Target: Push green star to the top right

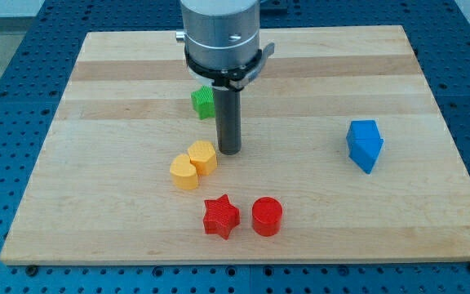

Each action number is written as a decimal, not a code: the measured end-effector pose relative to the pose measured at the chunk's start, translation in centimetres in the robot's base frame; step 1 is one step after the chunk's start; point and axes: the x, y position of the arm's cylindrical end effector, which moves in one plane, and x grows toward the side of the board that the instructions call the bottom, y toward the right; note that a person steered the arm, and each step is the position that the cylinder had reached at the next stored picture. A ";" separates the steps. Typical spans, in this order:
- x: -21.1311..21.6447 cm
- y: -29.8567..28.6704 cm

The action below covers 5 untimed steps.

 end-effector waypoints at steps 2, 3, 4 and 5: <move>-2.2 -6.6; -4.4 -8.3; -6.1 -8.1; -7.3 -6.8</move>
